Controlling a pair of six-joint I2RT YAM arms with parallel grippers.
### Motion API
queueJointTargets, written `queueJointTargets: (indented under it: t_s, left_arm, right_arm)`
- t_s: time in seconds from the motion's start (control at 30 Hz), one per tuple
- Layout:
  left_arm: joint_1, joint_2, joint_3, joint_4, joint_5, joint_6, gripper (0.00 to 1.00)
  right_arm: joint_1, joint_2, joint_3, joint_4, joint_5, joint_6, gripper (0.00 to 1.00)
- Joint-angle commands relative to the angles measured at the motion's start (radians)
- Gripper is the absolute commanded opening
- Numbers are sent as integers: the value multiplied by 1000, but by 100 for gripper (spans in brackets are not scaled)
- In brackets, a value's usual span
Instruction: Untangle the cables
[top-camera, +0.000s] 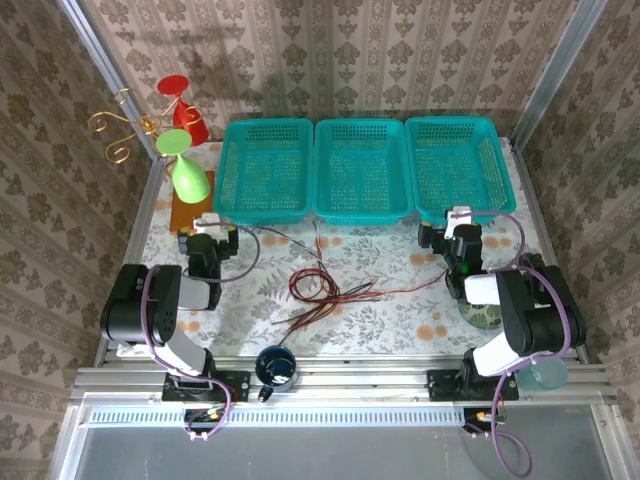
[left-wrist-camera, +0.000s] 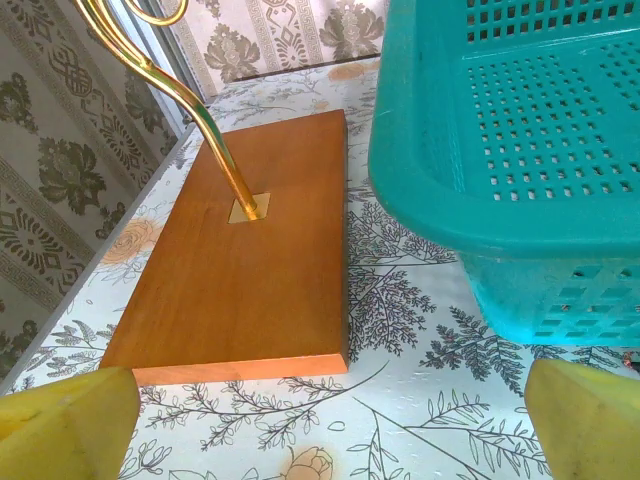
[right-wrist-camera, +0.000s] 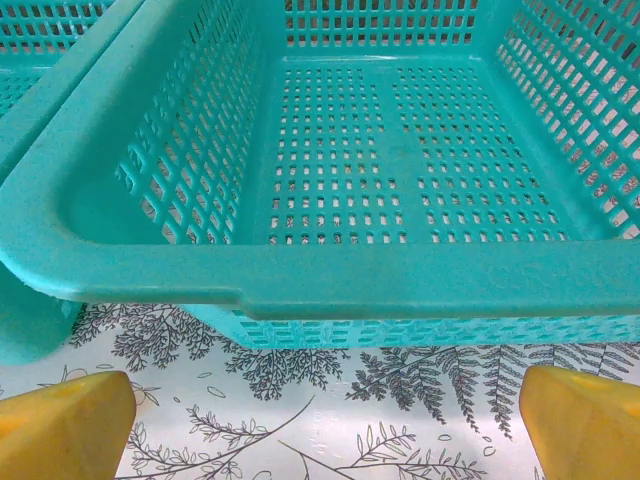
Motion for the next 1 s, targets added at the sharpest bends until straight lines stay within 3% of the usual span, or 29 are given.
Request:
queueJointTargets:
  t_s: [0.0, 0.7, 0.97]
  left_arm:
    - [4, -16, 3, 14, -7, 0, 100]
    - [50, -27, 34, -65, 14, -53, 100]
    - [-9, -22, -77, 162, -44, 4, 100]
  right_arm:
    - [-6, 4, 26, 2, -19, 4, 100]
    - [-7, 1, 22, 6, -23, 4, 100]
    - [0, -125, -43, 16, -18, -2, 100]
